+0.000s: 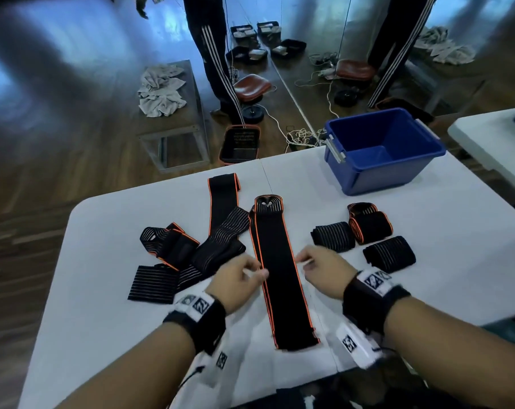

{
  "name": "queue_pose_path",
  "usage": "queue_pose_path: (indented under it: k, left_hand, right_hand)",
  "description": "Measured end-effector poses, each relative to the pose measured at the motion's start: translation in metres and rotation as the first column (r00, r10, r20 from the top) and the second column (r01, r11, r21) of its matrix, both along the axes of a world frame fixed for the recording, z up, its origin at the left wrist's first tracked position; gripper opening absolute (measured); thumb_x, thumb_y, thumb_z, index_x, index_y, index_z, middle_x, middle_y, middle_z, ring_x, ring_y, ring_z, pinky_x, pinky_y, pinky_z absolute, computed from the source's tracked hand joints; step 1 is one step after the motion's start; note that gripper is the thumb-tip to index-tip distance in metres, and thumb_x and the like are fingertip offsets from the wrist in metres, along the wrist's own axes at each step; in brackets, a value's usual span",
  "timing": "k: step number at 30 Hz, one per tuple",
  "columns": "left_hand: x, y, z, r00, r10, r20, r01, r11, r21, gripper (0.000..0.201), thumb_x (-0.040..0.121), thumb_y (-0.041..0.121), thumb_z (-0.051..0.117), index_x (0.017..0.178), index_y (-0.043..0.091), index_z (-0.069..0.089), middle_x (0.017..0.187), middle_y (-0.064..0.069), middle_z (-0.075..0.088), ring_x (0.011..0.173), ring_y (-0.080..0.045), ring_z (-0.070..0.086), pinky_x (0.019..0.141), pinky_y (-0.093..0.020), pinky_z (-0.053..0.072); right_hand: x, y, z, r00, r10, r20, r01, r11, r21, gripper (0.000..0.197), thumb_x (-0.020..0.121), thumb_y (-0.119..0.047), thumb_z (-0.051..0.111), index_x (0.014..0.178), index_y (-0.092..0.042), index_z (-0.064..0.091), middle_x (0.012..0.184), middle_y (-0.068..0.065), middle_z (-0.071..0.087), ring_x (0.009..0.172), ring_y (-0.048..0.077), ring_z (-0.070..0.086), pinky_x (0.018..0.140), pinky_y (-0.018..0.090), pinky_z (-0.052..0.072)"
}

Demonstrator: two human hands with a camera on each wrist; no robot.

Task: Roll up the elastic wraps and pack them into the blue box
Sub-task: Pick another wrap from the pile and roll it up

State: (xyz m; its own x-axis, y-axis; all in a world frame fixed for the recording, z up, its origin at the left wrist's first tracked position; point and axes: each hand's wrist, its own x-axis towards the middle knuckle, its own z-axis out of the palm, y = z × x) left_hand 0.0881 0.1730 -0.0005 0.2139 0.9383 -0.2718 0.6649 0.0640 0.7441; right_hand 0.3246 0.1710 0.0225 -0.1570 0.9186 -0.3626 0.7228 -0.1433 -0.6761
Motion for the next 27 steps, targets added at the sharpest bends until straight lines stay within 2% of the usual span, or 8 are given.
queue_pose_path:
  k: [3, 7, 11, 14, 17, 19, 23, 27]
  left_hand:
    - [0.007, 0.039, -0.010, 0.993, 0.119, 0.024, -0.118, 0.992, -0.032, 0.025, 0.089, 0.044, 0.067, 0.106, 0.026, 0.063, 0.102, 0.007, 0.067, 0.101, -0.016, 0.065, 0.096, -0.033, 0.050]
    - [0.019, 0.062, -0.013, 0.976, 0.211, 0.059, -0.207, 0.976, -0.063, 0.041, 0.090, 0.044, 0.065, 0.126, 0.024, 0.058, 0.123, 0.002, 0.063, 0.115, -0.015, 0.059, 0.105, -0.035, 0.044]
    - [0.027, 0.067, -0.018, 0.930, 0.312, 0.193, -0.289, 0.947, -0.138, 0.051, 0.082, 0.052, 0.064, 0.125, 0.026, 0.057, 0.130, 0.001, 0.061, 0.120, -0.014, 0.058, 0.105, -0.046, 0.047]
    - [0.026, 0.070, -0.027, 0.898, 0.357, 0.258, -0.314, 0.930, -0.193, 0.060, 0.066, 0.062, 0.061, 0.118, 0.031, 0.060, 0.122, 0.007, 0.064, 0.115, -0.012, 0.061, 0.103, -0.049, 0.050]
    - [0.024, 0.073, -0.029, 0.892, 0.357, 0.276, -0.304, 0.927, -0.218, 0.061, 0.064, 0.059, 0.061, 0.117, 0.030, 0.060, 0.121, 0.006, 0.064, 0.115, -0.013, 0.062, 0.104, -0.049, 0.049]
    - [0.022, 0.073, -0.027, 0.898, 0.344, 0.275, -0.289, 0.931, -0.222, 0.052, 0.070, 0.050, 0.063, 0.116, 0.028, 0.060, 0.120, 0.006, 0.065, 0.114, -0.015, 0.062, 0.104, -0.050, 0.049]
    - [0.020, 0.057, -0.012, 0.958, 0.242, 0.156, -0.227, 0.968, -0.109, 0.026, 0.088, 0.028, 0.063, 0.113, 0.031, 0.059, 0.113, 0.008, 0.063, 0.105, -0.015, 0.064, 0.100, -0.044, 0.051]
    - [0.014, 0.001, -0.001, 0.999, 0.041, -0.034, -0.041, 0.999, -0.008, 0.016, 0.090, 0.013, 0.060, 0.100, 0.025, 0.065, 0.098, 0.006, 0.067, 0.088, -0.012, 0.061, 0.087, -0.026, 0.048]
  right_hand:
    - [-0.016, 0.042, -0.003, 0.989, -0.140, -0.047, 0.139, 0.990, -0.012, 0.039, 0.085, 0.000, 0.054, 0.119, -0.018, 0.061, 0.124, 0.007, 0.062, 0.106, 0.023, 0.063, 0.089, 0.026, 0.046]
    - [-0.028, 0.073, -0.016, 0.976, -0.219, -0.017, 0.217, 0.973, -0.077, 0.050, 0.085, -0.009, 0.057, 0.134, -0.020, 0.053, 0.124, 0.008, 0.063, 0.116, 0.024, 0.060, 0.093, 0.027, 0.045]
    - [-0.030, 0.085, -0.031, 0.959, -0.278, -0.047, 0.273, 0.958, -0.088, 0.050, 0.082, -0.004, 0.054, 0.129, -0.020, 0.059, 0.123, 0.006, 0.064, 0.115, 0.024, 0.061, 0.098, 0.029, 0.046]
    - [-0.029, 0.091, -0.043, 0.945, -0.295, -0.139, 0.284, 0.954, -0.097, 0.047, 0.077, -0.002, 0.053, 0.118, -0.023, 0.064, 0.118, 0.005, 0.068, 0.110, 0.024, 0.064, 0.100, 0.041, 0.051]
    - [-0.029, 0.091, -0.046, 0.935, -0.297, -0.193, 0.283, 0.954, -0.095, 0.045, 0.080, 0.002, 0.053, 0.119, -0.017, 0.064, 0.121, 0.007, 0.067, 0.111, 0.024, 0.065, 0.099, 0.041, 0.052]
    - [-0.029, 0.088, -0.038, 0.931, -0.302, -0.208, 0.288, 0.953, -0.092, 0.044, 0.083, 0.003, 0.053, 0.123, -0.013, 0.062, 0.125, 0.007, 0.066, 0.113, 0.025, 0.064, 0.099, 0.039, 0.052]
    - [-0.021, 0.068, -0.022, 0.930, -0.287, -0.230, 0.264, 0.956, -0.124, 0.042, 0.085, 0.003, 0.052, 0.123, -0.013, 0.060, 0.125, 0.008, 0.061, 0.110, 0.024, 0.061, 0.098, 0.043, 0.049]
    - [0.000, 0.022, -0.016, 0.978, -0.158, -0.133, 0.142, 0.982, -0.124, 0.027, 0.088, -0.001, 0.049, 0.103, -0.021, 0.061, 0.110, 0.002, 0.063, 0.096, 0.019, 0.060, 0.092, 0.040, 0.053]
